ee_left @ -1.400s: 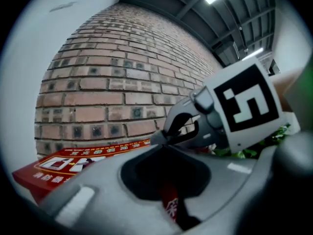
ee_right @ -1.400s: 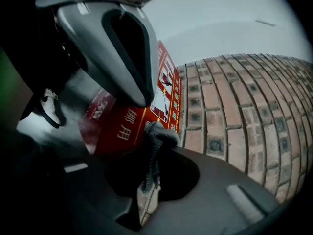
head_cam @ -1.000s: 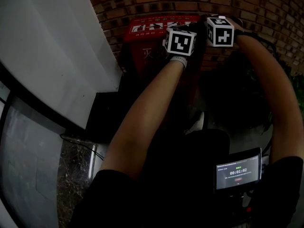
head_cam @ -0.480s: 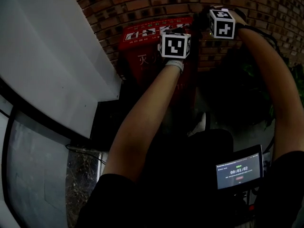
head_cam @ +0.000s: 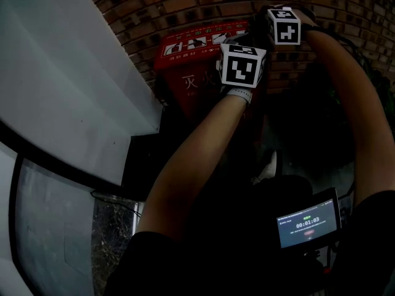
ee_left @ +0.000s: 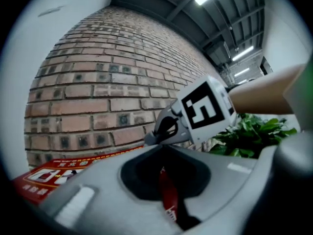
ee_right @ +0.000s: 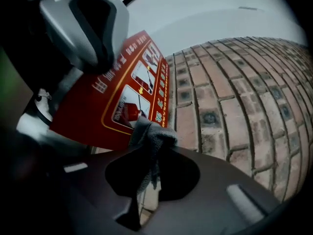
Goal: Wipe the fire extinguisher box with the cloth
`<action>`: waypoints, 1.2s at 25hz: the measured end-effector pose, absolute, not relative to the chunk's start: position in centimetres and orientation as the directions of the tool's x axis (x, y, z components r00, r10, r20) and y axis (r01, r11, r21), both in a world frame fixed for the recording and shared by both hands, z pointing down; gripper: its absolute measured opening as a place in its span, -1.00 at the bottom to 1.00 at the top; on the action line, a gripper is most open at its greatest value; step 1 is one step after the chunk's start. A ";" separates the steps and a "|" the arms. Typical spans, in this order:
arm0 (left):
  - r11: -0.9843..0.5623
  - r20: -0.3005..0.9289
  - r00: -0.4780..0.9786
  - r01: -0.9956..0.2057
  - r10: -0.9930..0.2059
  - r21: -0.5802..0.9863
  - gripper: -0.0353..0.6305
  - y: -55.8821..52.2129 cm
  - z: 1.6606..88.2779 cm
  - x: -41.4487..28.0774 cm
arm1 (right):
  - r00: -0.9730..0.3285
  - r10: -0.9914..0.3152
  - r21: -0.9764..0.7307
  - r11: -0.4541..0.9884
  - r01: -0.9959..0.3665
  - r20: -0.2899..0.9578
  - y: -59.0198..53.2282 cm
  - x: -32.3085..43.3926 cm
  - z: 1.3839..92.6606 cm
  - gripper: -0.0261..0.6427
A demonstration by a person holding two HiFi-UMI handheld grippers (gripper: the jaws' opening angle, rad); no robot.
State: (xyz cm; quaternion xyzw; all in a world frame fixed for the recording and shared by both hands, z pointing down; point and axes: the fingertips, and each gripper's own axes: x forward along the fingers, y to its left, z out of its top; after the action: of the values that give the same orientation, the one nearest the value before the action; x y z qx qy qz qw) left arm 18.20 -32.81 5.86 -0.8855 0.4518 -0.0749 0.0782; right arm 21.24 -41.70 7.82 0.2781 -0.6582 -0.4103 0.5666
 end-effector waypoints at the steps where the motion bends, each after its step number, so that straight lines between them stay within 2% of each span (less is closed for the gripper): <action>1: -0.583 0.063 0.584 -0.785 -0.809 -0.208 -0.88 -32.8 5.8 18.3 | -0.190 -0.841 0.862 0.495 0.107 0.506 -42.6 21.3 7.9 -0.83; 4: -0.597 0.064 0.598 -0.777 -0.799 -0.201 -0.88 -32.7 5.6 18.7 | -0.155 -0.874 0.887 0.446 0.118 0.460 -45.2 21.7 7.5 -0.83; 16: -0.588 0.020 0.597 -0.782 -0.802 -0.207 -0.88 -32.4 6.1 18.7 | -0.128 -0.884 0.889 0.429 0.160 0.450 -47.1 22.1 8.3 -0.83; 30: -0.597 0.057 0.598 -0.779 -0.799 -0.192 -0.88 -32.3 6.7 19.0 | -0.180 -0.816 0.832 0.517 0.200 0.550 -40.0 20.3 9.4 -0.83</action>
State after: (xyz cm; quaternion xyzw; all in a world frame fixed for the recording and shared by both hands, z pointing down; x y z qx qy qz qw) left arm 18.97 -32.33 6.66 -0.8909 0.4428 -0.0687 0.0737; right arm 20.28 -40.02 9.43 0.2412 -0.6377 -0.4281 0.5933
